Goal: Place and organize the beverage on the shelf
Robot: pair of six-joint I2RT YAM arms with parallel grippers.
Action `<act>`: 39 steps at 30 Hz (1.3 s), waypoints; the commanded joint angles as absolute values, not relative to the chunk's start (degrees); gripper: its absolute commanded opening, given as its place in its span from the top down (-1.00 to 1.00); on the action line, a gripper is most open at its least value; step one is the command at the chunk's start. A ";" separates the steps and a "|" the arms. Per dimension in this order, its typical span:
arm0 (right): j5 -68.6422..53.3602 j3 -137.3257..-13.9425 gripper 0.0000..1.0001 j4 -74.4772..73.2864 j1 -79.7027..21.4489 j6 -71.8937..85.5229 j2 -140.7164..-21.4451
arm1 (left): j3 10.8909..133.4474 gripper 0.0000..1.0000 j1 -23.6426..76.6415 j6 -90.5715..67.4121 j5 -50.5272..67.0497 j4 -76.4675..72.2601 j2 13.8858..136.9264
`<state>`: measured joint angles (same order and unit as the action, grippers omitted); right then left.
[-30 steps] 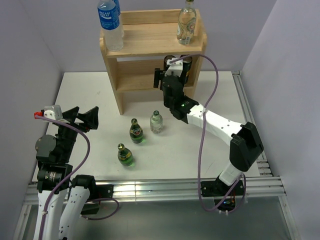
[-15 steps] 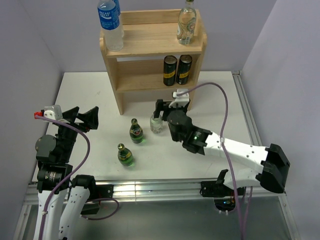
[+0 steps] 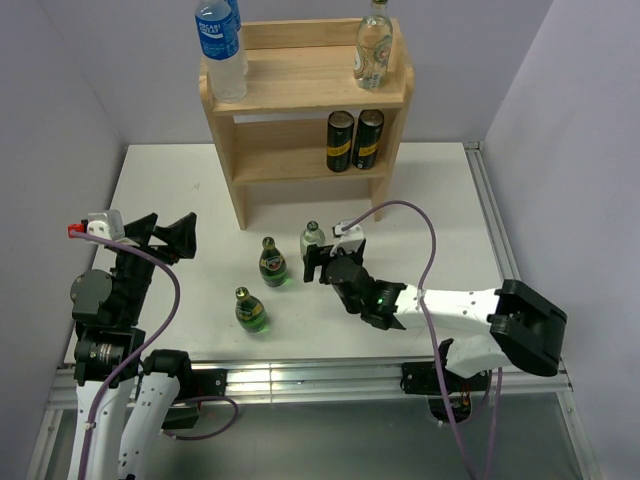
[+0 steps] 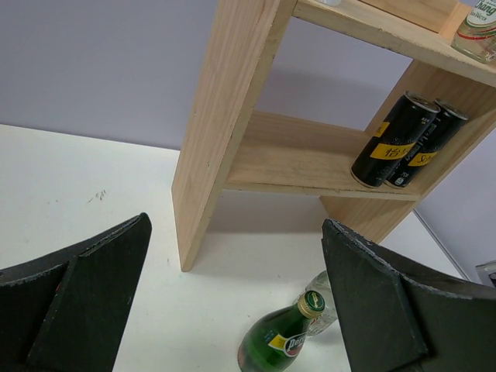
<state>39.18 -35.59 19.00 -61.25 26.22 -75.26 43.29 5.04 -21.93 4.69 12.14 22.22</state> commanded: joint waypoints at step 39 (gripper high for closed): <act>31.99 -41.66 -0.81 43.15 -52.03 25.31 -99.93 | 43.33 -0.99 4.66 -21.53 6.15 10.99 24.35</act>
<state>31.57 -40.12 39.03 -52.82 25.63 -98.59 43.29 5.04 -21.91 4.82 12.12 23.57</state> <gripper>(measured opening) 0.906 0.994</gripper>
